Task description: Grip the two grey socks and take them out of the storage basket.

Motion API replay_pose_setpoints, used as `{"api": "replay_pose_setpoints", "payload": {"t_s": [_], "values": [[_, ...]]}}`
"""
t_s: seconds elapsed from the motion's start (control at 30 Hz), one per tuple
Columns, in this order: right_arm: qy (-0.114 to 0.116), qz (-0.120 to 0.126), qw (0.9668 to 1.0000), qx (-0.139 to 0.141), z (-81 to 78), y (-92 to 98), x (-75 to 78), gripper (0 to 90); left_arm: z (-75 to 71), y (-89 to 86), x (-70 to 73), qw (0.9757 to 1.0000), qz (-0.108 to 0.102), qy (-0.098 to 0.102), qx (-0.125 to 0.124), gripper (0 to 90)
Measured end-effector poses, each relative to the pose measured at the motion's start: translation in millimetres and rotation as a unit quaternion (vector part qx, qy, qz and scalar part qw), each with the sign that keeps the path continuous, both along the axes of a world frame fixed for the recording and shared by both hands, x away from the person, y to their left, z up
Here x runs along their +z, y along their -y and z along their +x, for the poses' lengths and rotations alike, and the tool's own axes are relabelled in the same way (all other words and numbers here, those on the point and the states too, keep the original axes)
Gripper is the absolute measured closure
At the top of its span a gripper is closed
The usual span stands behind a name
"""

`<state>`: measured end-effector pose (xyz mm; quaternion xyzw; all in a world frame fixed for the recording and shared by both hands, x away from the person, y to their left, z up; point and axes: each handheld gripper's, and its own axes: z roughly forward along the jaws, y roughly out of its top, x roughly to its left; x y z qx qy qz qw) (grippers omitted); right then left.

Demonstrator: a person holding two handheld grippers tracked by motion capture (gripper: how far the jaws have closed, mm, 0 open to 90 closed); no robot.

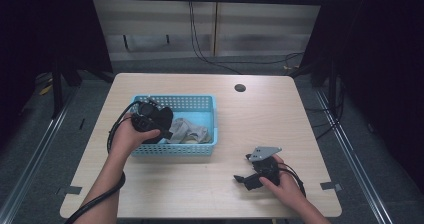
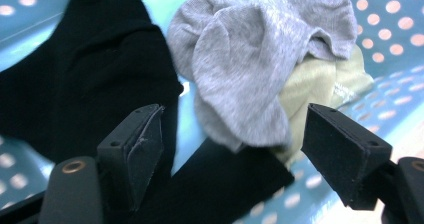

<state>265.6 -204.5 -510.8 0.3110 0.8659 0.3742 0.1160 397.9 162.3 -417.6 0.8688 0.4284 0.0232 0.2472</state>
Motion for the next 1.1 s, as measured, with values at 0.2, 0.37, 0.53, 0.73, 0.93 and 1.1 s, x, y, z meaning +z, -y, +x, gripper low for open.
{"api": "replay_pose_setpoints", "payload": {"t_s": [0.2, 0.37, 0.53, 0.73, 0.93, 1.1], "values": [[0.001, 0.000, 1.0000, 0.001, 0.2, 0.0, 0.0, 11.6, 6.9, 13.6, -12.2, 1.0000, 0.003, 0.002, -0.008, 26.7], [0.001, 0.001, 1.0000, 0.001, 0.4, 0.0, 0.0, 11.6, 13.8, 26.4, -22.9, 0.9998, 0.009, -0.017, -0.010, 28.5], [0.001, 0.001, 1.0000, 0.001, 0.4, 0.0, 0.0, 11.6, 17.0, 30.7, -28.8, 0.9992, 0.027, -0.028, -0.010, 36.6], [0.001, 0.000, 1.0000, 0.002, 0.4, 0.1, 0.0, 11.6, 17.6, 30.8, -24.7, 0.9978, 0.044, -0.046, -0.018, 82.8], [0.001, 0.001, 1.0000, 0.001, 0.4, 0.0, 0.0, 11.6, 17.7, 21.9, -5.0, 0.9989, 0.023, -0.037, -0.015, 85.7], [0.000, 0.001, 1.0000, 0.001, 0.3, 0.0, 0.0, 11.6, 15.7, 14.6, 6.6, 0.9986, 0.007, -0.049, -0.019, 85.7]]}}
